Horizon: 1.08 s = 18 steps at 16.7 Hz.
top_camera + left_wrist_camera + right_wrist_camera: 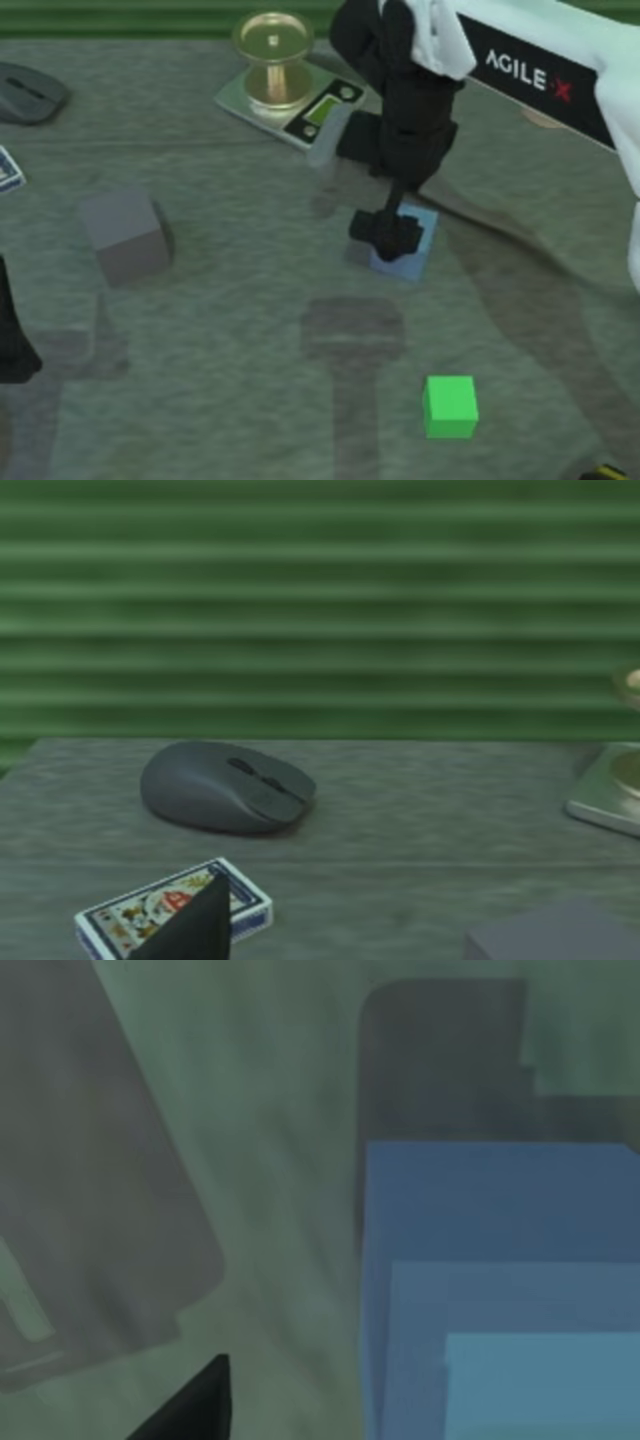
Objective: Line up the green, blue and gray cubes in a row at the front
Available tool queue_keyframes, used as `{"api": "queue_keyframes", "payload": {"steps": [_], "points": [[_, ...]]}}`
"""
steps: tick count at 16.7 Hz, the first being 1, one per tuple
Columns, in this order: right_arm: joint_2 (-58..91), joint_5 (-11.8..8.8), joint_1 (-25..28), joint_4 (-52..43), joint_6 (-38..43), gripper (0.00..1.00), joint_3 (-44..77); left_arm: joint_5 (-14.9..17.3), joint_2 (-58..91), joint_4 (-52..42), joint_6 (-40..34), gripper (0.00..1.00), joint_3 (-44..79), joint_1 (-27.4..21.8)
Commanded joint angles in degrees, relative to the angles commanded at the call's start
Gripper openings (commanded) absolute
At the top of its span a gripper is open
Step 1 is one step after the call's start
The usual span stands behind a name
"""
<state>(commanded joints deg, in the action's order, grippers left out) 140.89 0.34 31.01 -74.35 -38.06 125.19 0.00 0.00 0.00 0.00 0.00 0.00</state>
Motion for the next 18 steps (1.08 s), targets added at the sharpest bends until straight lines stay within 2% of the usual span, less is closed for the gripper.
{"api": "queue_keyframes", "payload": {"steps": [5,10,18], "points": [[1.5,0.0,0.0,11.1,0.0,1.0,-9.4,0.0,0.0,0.0,0.0,1.0,0.0,0.0],[1.7,0.0,0.0,12.0,0.0,1.0,-10.2,0.0,0.0,0.0,0.0,1.0,0.0,0.0],[1.7,0.0,0.0,12.0,0.0,0.4,-10.2,0.0,0.0,0.0,0.0,1.0,0.0,0.0]]}}
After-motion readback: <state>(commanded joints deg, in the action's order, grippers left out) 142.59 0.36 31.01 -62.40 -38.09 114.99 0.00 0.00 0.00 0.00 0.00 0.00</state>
